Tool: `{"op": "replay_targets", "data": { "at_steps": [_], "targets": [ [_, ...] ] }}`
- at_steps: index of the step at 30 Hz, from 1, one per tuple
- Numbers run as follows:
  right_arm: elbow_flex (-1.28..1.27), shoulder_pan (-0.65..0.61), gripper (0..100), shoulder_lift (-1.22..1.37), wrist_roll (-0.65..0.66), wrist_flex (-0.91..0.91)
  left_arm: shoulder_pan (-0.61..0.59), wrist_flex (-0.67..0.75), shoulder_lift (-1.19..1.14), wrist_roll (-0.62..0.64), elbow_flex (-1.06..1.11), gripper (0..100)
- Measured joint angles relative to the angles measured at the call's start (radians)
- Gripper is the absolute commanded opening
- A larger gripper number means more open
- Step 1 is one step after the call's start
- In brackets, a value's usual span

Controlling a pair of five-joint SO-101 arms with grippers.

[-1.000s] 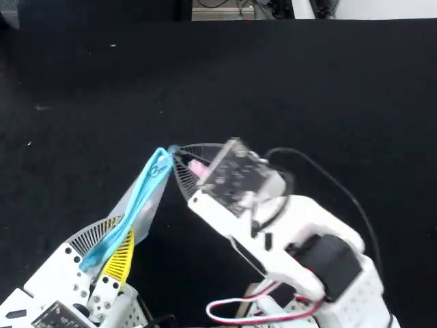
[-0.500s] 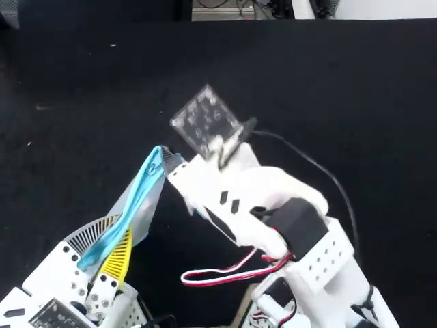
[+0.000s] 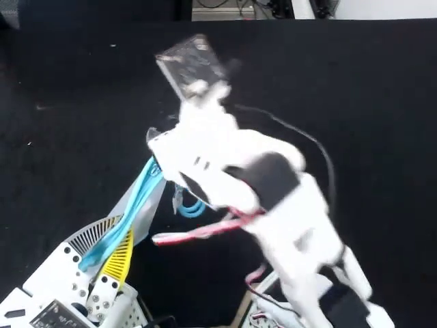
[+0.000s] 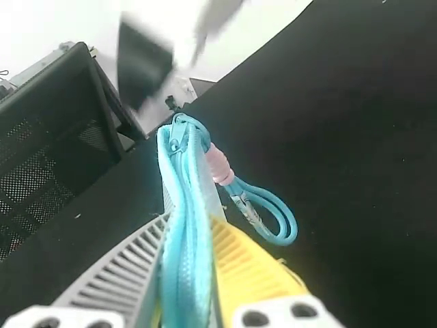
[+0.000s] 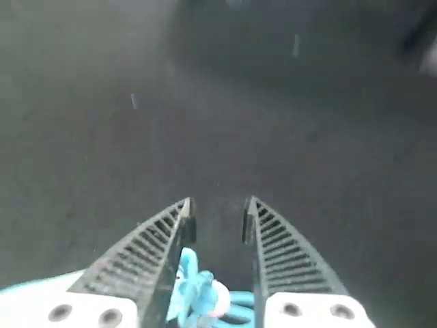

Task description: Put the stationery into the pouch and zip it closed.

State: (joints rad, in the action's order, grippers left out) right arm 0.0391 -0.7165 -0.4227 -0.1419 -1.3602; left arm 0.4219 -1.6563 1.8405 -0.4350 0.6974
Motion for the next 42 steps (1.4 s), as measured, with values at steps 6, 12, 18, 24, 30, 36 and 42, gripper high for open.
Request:
{"op": "replay_targets", "data": {
  "at_steps": [6, 12, 18, 24, 30, 36, 42],
  "targets": [
    [-0.025, -0.017, 12.4, 0.092, 0.003, -0.023, 0.002, -0.002, 0.0, 0.0, 0.002, 3],
    [0.153, -0.005, 12.5, 0.054, 0.02, -0.107, 0.002, -0.002, 0.0, 0.0, 0.002, 3],
    [0.081, -0.002, 12.6, 0.077, 0.023, -0.115, 0.002, -0.002, 0.0, 0.0, 0.002, 3],
    [-0.051, 0.002, 12.6, 0.1, 0.023, -0.026, 0.002, -0.002, 0.0, 0.0, 0.002, 3],
    [-0.055, 0.002, 12.5, 0.112, 0.023, -0.018, 0.002, -0.005, 0.0, -0.002, 0.002, 3],
    [0.06, -0.002, 12.6, 0.115, 0.023, -0.101, 0.002, -0.005, 0.0, -0.002, 0.002, 3],
    [0.127, 0.002, 12.6, 0.115, 0.023, -0.184, 0.002, -0.005, 0.0, -0.002, 0.002, 3]
  ]
}}
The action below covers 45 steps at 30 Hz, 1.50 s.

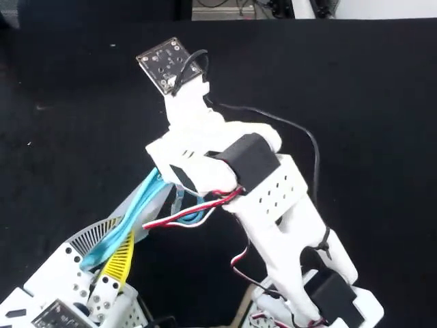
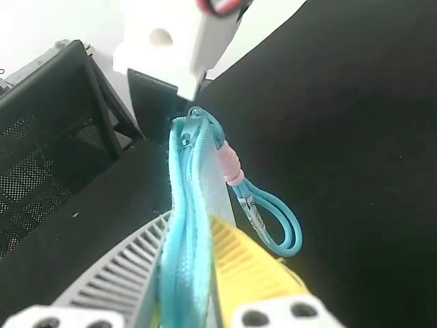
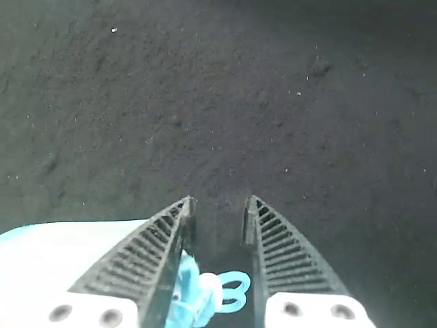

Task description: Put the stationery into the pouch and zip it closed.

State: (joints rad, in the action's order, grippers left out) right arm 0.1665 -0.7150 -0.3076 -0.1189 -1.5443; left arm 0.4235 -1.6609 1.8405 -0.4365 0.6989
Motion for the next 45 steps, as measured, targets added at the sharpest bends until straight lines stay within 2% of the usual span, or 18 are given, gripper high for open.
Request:
{"op": "replay_targets", "data": {
  "at_steps": [7, 14, 18, 34, 41, 45],
  "targets": [
    [0.026, 0.0, 12.6, 0.0, 0.003, -0.08, 0.0, 0.0, 0.0, 0.0, 0.0, 3],
    [0.221, 0.0, 12.5, 0.0, 0.057, -0.18, 0.0, 0.0, 0.0, 0.0, 0.0, 3],
    [0.245, 0.0, 12.4, 0.0, 0.057, -0.187, 0.0, 0.0, 0.0, 0.0, 0.0, 3],
    [0.166, -0.002, 12.6, -0.081, 0.06, -0.187, 0.0, -0.005, 0.0, 0.0, 0.0, 3],
    [-0.058, -0.144, 12.5, -0.135, 0.1, -0.172, 0.0, -0.021, 0.0, 0.0, 0.0, 3],
    [-0.101, -0.149, 12.6, -0.15, 0.147, -0.138, 0.0, -0.029, 0.0, 0.0, 0.0, 3]
  ]
}}
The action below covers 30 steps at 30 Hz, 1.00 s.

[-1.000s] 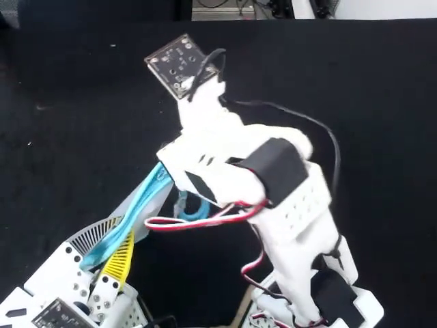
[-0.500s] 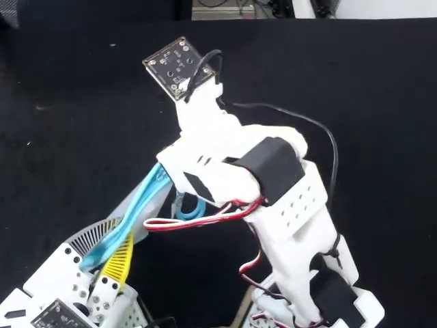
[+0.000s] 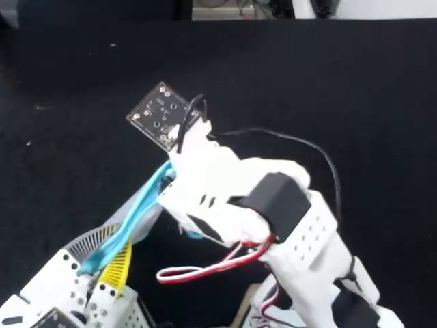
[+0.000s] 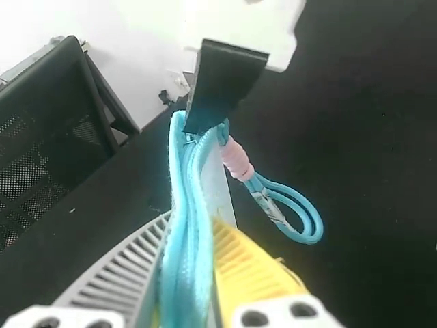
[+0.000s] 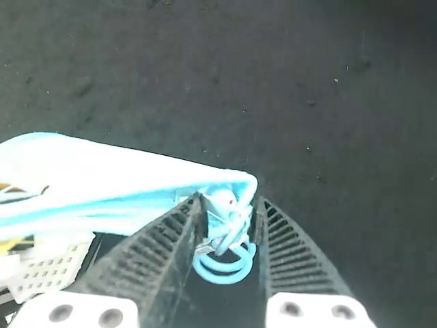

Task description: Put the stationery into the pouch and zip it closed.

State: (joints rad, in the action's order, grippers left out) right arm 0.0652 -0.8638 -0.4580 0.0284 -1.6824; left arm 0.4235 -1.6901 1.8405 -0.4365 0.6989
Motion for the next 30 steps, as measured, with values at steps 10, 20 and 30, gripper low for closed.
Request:
{"op": "replay_targets", "data": {
  "at_steps": [10, 20, 30],
  "targets": [
    [-0.034, -0.015, 12.6, 0.0, 0.012, 0.048, 0.0, -0.002, 0.0, 0.0, 0.0, 3],
    [-0.052, -0.003, 0.5, -0.087, 0.044, 0.095, -0.006, 0.1, 0.0, 0.005, 0.008, 3],
    [-0.025, 0.043, 1.1, -0.227, 0.149, 0.095, -0.005, 0.537, -0.015, 0.032, 0.115, 3]
  ]
}}
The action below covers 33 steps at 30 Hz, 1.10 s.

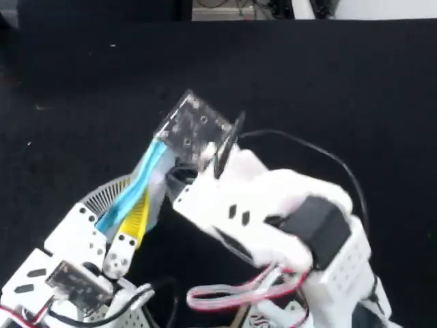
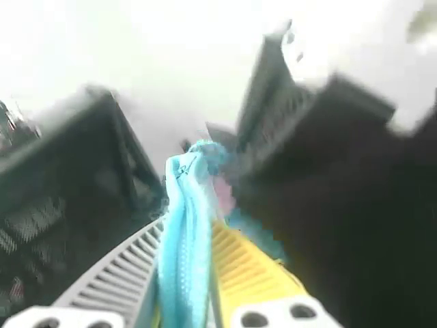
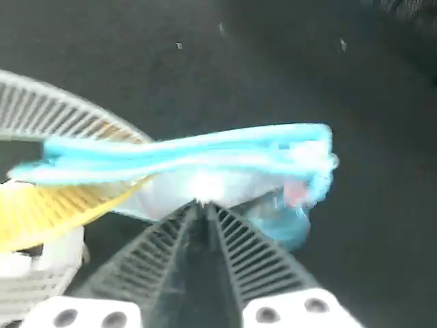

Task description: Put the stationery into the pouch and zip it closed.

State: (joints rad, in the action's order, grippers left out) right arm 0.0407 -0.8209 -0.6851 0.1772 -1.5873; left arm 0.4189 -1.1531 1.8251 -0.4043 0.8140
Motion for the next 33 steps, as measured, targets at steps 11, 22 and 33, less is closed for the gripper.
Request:
{"op": "replay_targets", "data": {
  "at_steps": [11, 22, 33],
  "targets": [
    [0.044, 0.173, 15.4, -0.078, -0.002, 0.055, 0.0, 0.069, 0.009, 0.127, 0.094, 3],
    [0.055, 0.181, 14.4, -0.104, 0.0, 0.038, 0.0, -0.003, 0.017, -0.046, 0.265, 3],
    [-0.183, 0.183, 25.7, -0.104, -0.002, 0.12, 0.0, -0.097, 0.015, -0.028, 0.161, 3]
  ]
}}
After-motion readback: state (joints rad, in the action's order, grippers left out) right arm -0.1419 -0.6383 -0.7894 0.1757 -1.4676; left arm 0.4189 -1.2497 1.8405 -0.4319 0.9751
